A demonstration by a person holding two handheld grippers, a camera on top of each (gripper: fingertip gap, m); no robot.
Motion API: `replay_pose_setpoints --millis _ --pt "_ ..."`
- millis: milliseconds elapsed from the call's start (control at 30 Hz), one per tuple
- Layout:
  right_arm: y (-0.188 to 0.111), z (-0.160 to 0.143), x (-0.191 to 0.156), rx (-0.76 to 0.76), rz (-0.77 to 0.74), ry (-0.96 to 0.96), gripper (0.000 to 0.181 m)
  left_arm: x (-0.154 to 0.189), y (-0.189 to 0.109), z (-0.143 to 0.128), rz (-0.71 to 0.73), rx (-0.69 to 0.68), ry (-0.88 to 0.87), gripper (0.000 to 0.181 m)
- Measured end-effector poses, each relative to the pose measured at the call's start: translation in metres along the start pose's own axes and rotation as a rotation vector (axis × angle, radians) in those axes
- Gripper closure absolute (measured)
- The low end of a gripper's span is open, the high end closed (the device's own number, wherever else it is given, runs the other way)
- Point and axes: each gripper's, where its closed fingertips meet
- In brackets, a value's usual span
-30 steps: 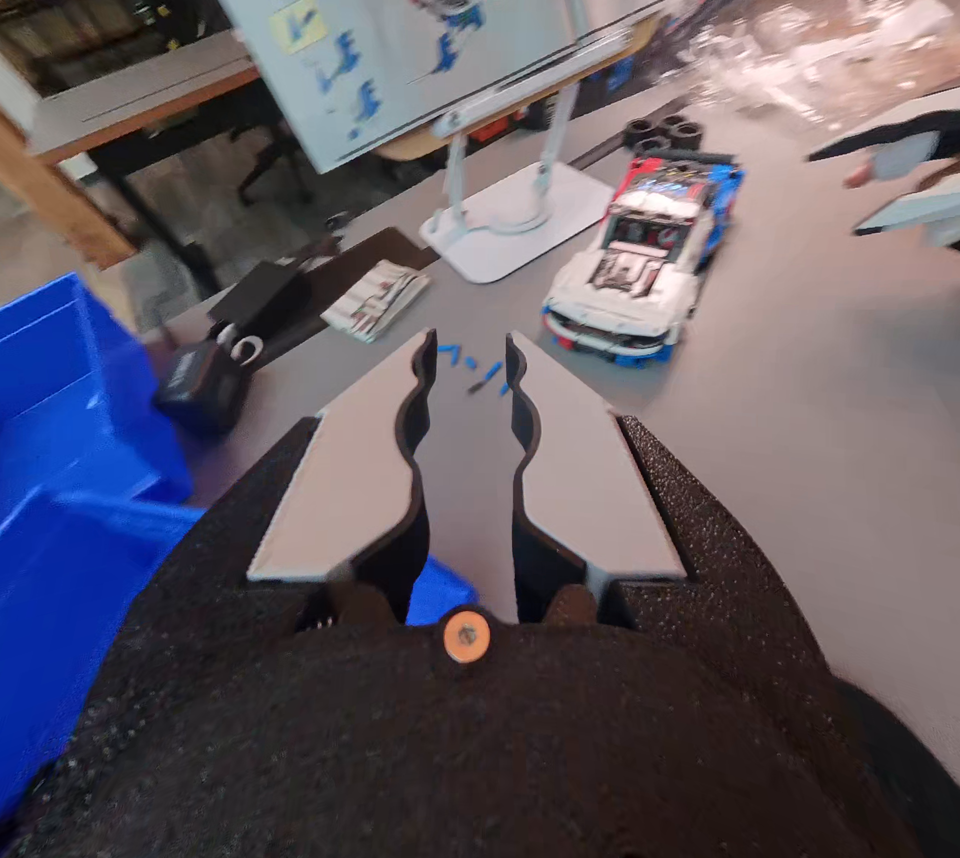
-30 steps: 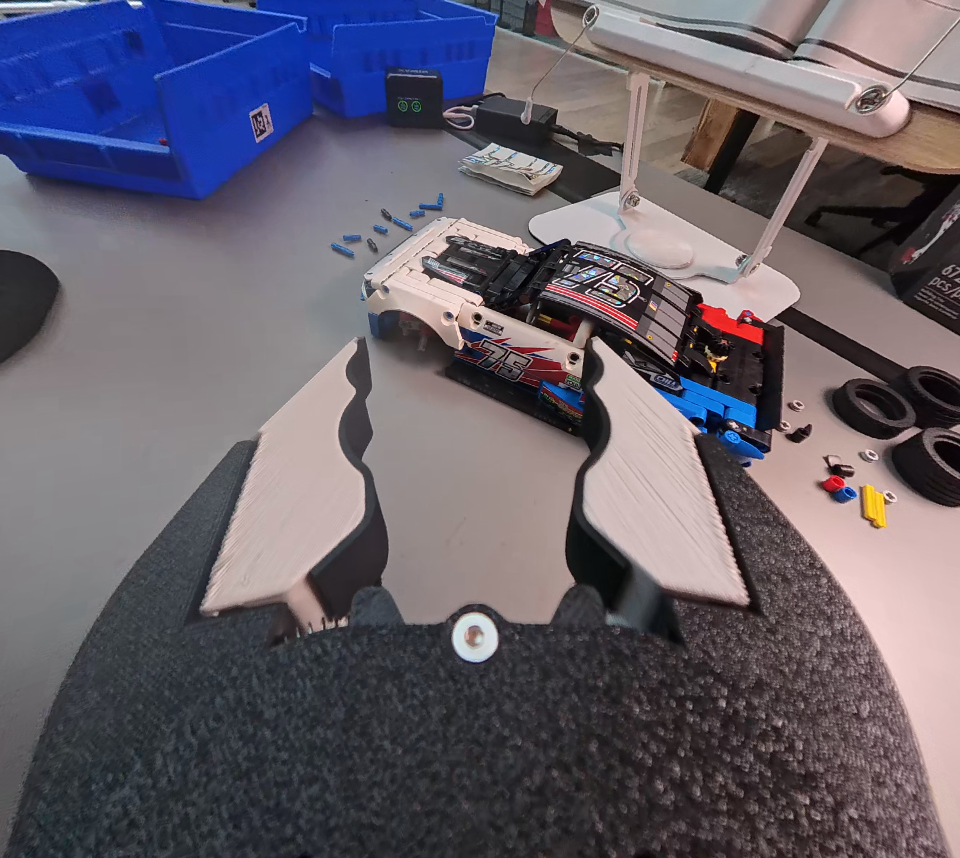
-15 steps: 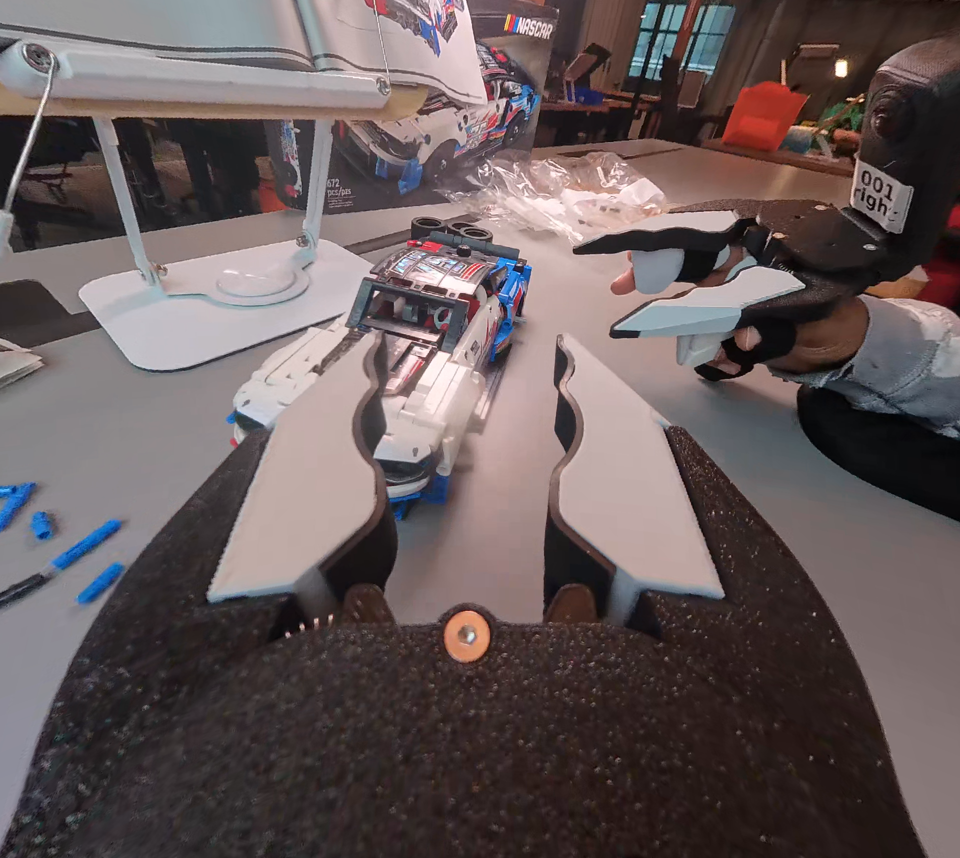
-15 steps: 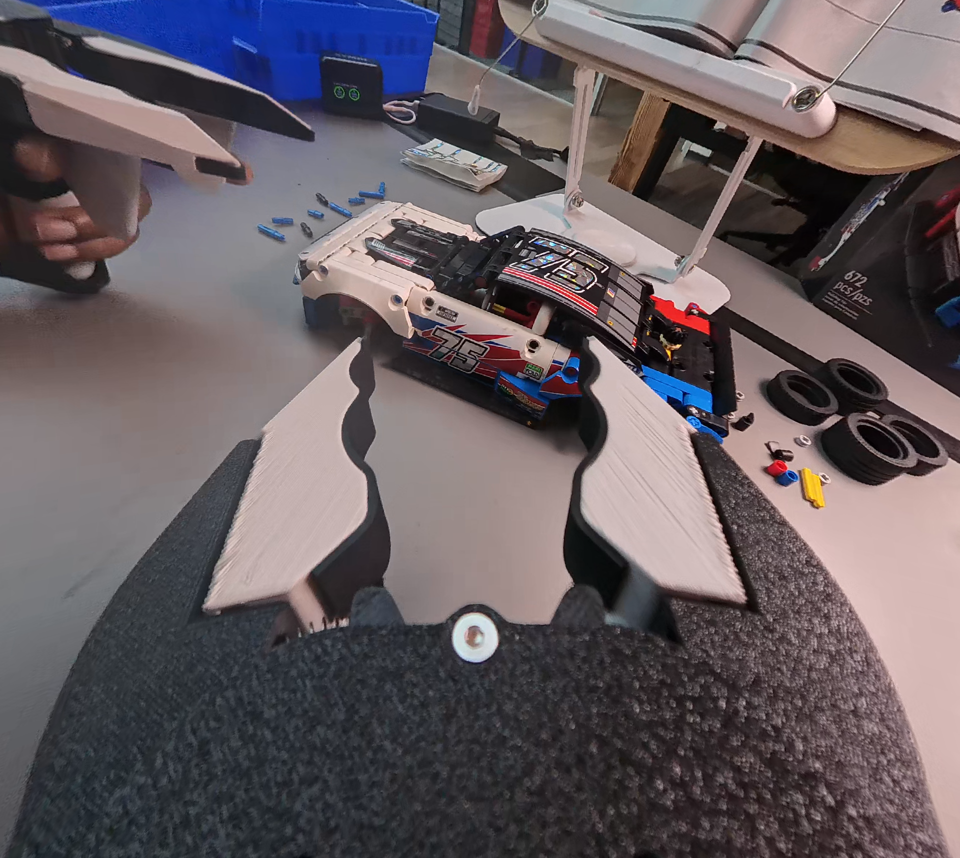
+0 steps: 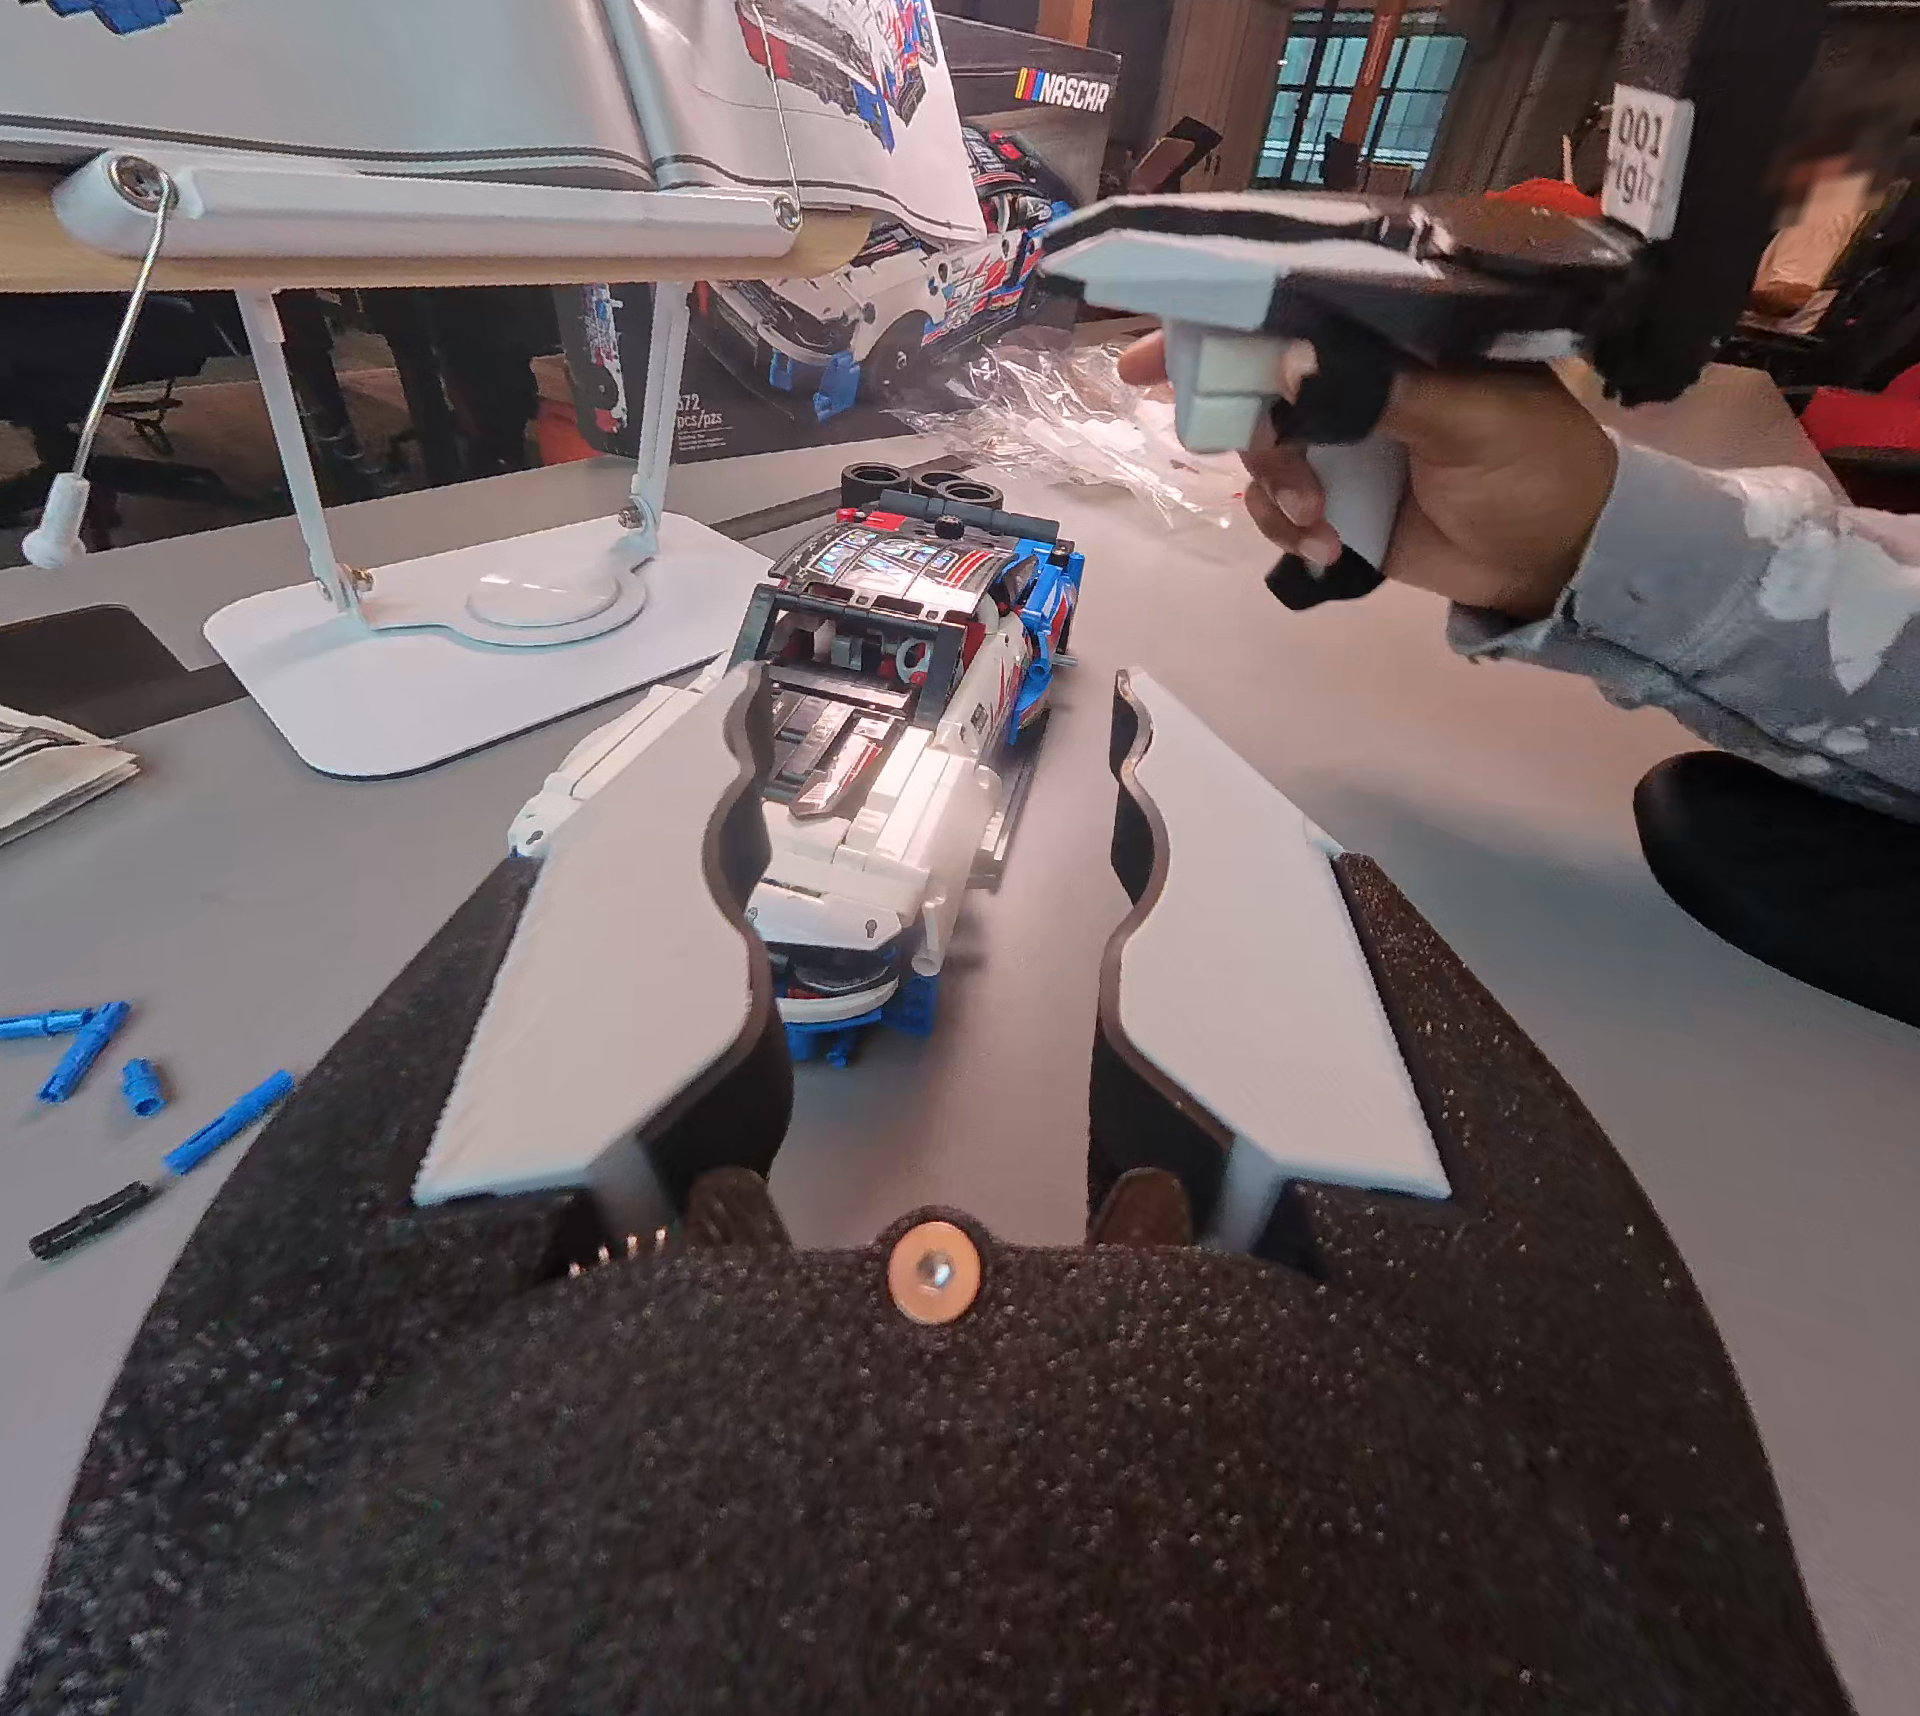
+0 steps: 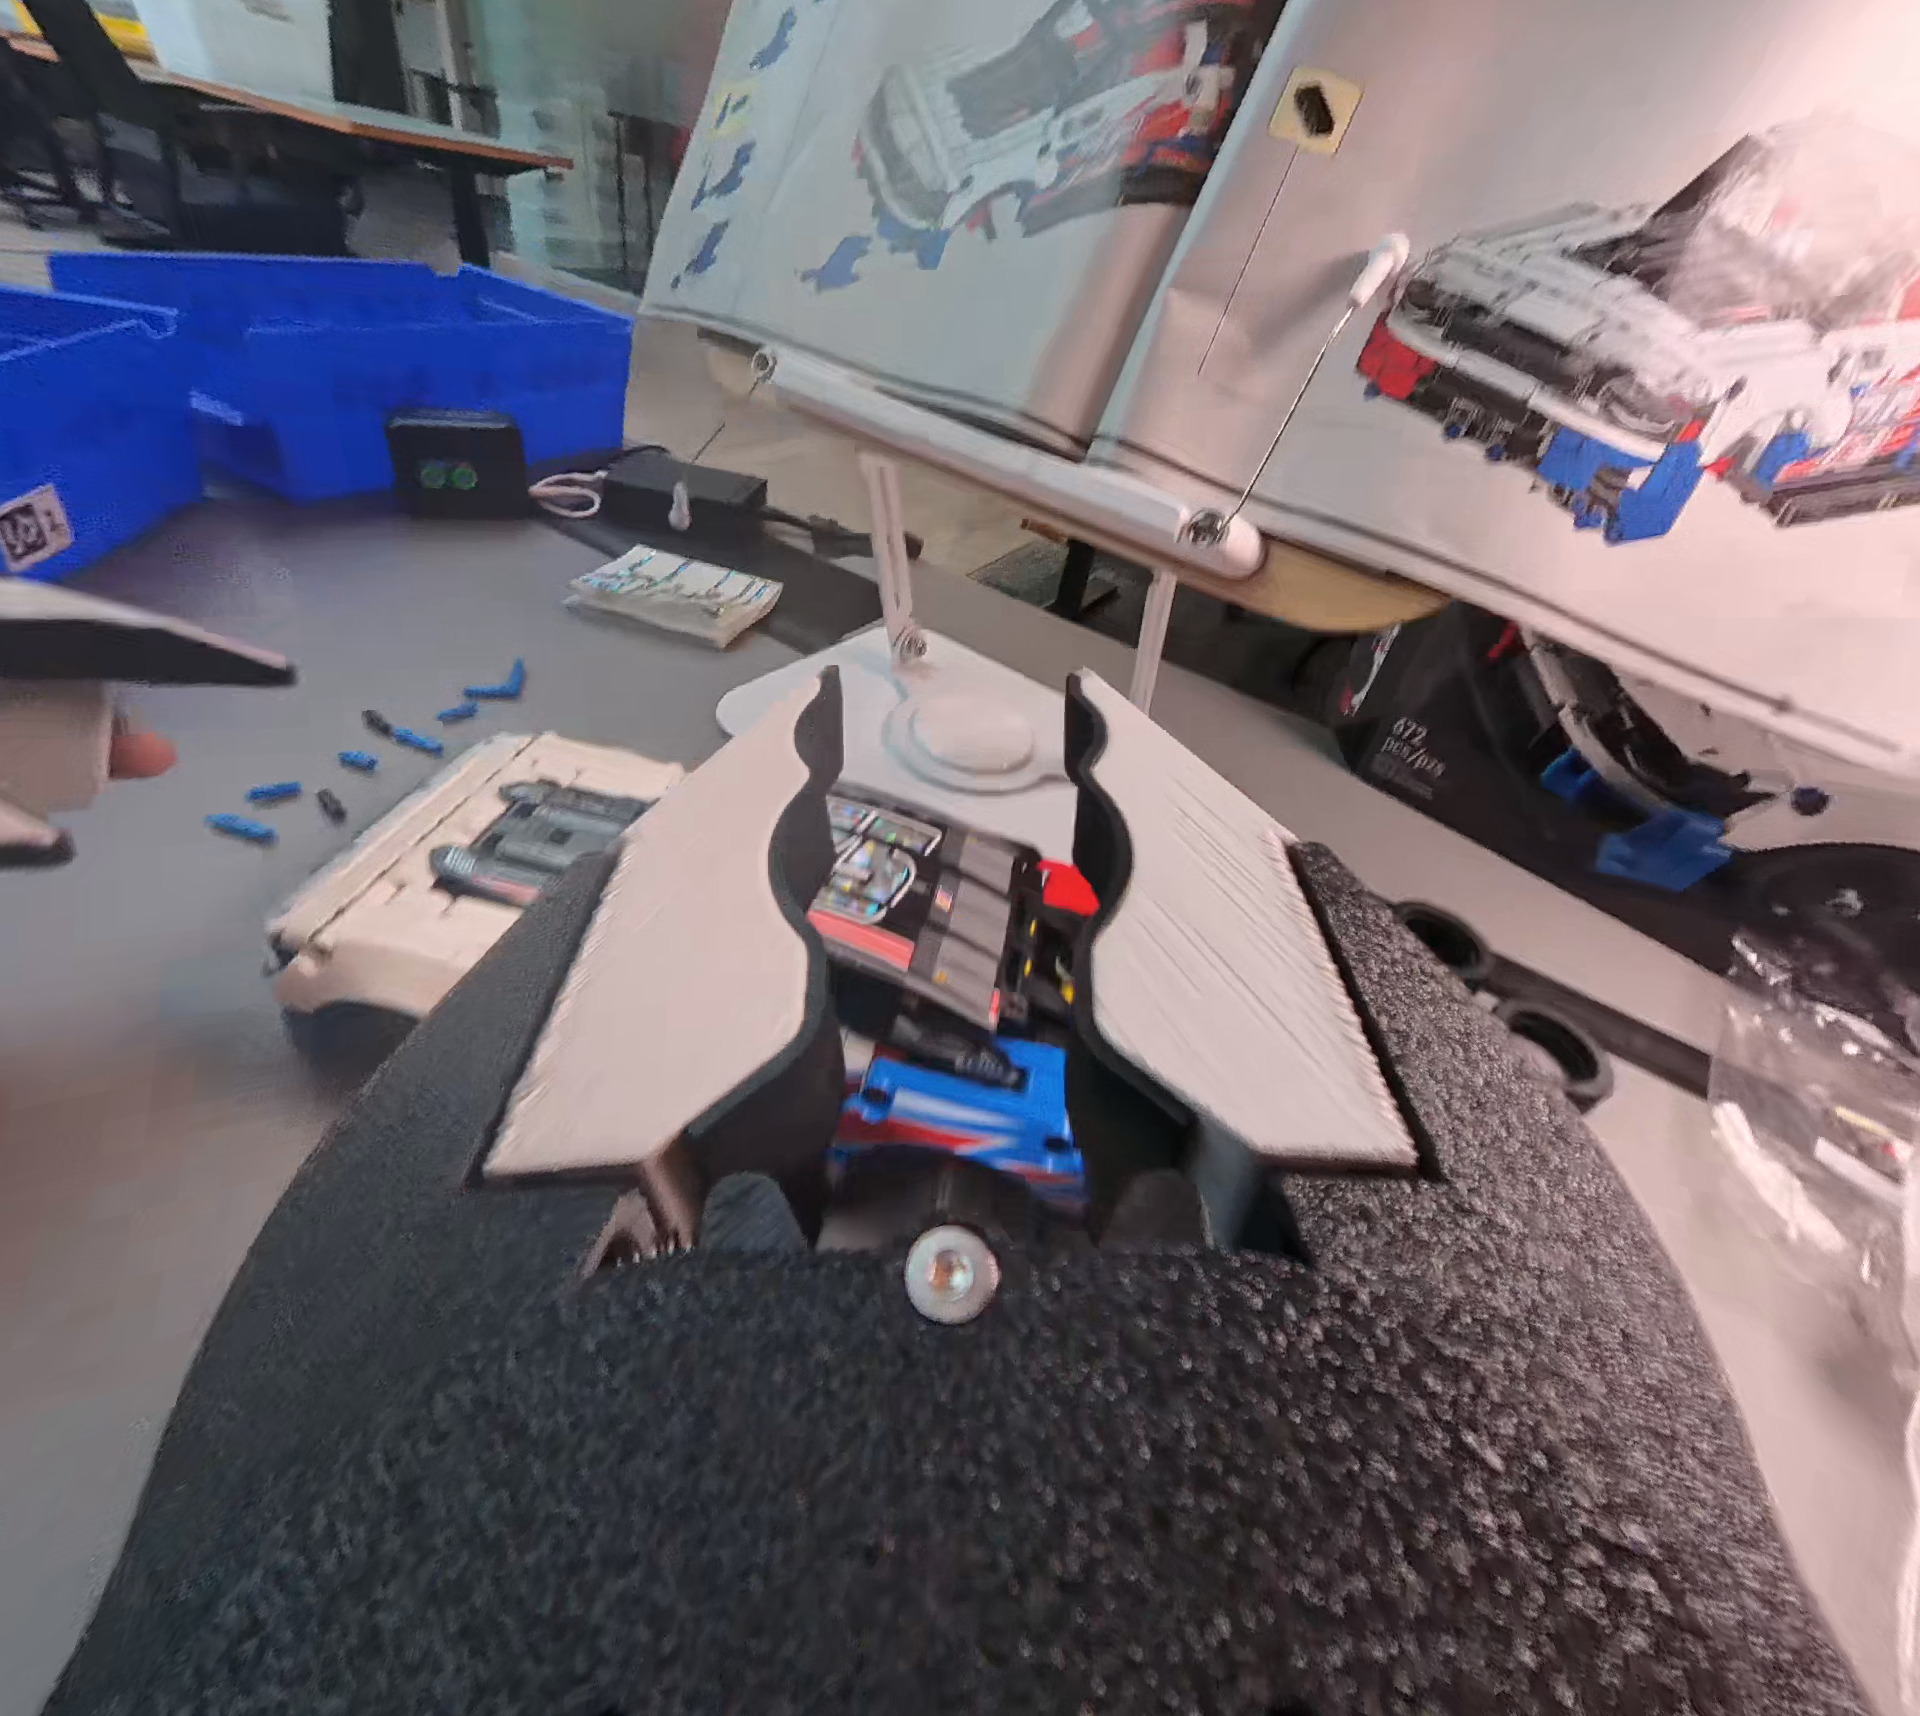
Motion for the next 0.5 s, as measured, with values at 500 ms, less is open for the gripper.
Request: replay_pose_setpoints --millis 500 --pt "0.165 0.117 0.035 -0.099 -0.416 -0.225 0.084 0.007 -0.010 -0.005 -0.003 -0.026 0.044 0.123"
Point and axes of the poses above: each gripper's, where its closed fingertips meet, y out along the fingers, z out of its top, x = y × z across the jaws, and after that the axes turned 9 degrees about -x, right-handed
